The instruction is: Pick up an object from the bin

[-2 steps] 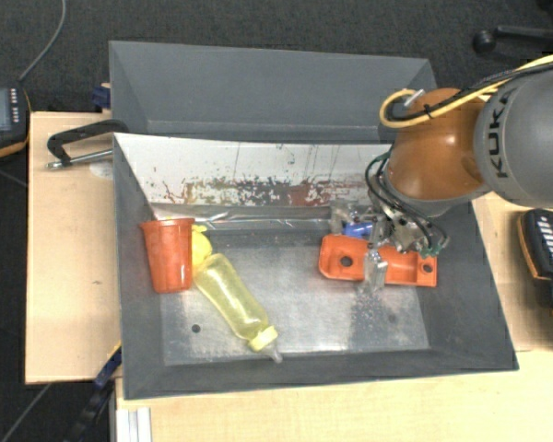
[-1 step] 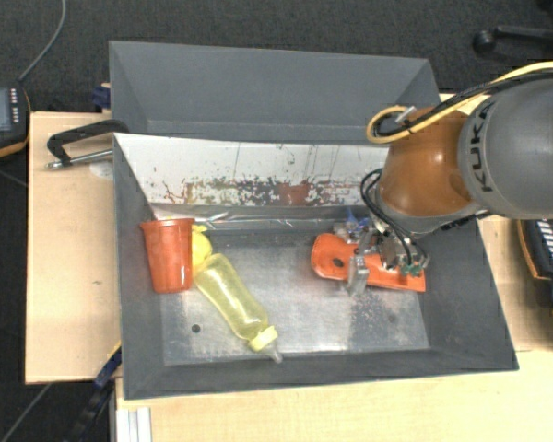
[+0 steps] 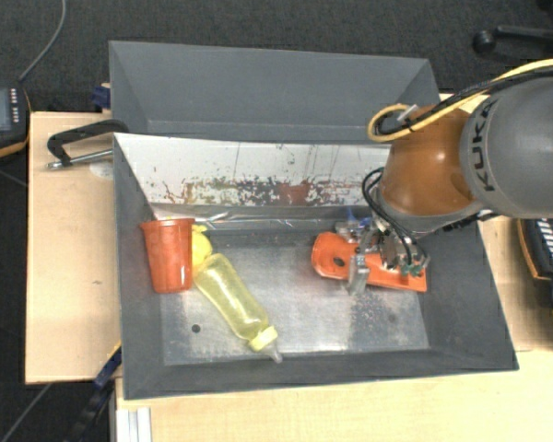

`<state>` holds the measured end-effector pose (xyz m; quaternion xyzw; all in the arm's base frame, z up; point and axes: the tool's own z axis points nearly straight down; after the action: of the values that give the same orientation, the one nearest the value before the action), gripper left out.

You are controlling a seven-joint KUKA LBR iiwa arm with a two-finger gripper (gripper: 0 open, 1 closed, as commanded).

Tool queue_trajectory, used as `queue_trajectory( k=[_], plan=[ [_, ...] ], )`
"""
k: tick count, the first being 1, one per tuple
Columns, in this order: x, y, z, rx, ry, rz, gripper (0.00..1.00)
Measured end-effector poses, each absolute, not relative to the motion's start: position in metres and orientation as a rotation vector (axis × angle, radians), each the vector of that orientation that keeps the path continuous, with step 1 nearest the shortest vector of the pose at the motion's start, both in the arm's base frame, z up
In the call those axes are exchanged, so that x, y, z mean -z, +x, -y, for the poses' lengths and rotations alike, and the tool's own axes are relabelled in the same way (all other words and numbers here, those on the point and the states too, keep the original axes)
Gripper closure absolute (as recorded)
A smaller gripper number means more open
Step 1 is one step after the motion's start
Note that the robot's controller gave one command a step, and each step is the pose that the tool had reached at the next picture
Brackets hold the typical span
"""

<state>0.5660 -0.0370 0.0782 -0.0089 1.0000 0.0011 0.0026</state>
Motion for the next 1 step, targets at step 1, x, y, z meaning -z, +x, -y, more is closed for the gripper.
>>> queue_trajectory(
  k=[1],
  plan=[
    [-0.0782, 0.566, 0.037, -0.004, -0.028, -3.136, 1.0]
  ],
)
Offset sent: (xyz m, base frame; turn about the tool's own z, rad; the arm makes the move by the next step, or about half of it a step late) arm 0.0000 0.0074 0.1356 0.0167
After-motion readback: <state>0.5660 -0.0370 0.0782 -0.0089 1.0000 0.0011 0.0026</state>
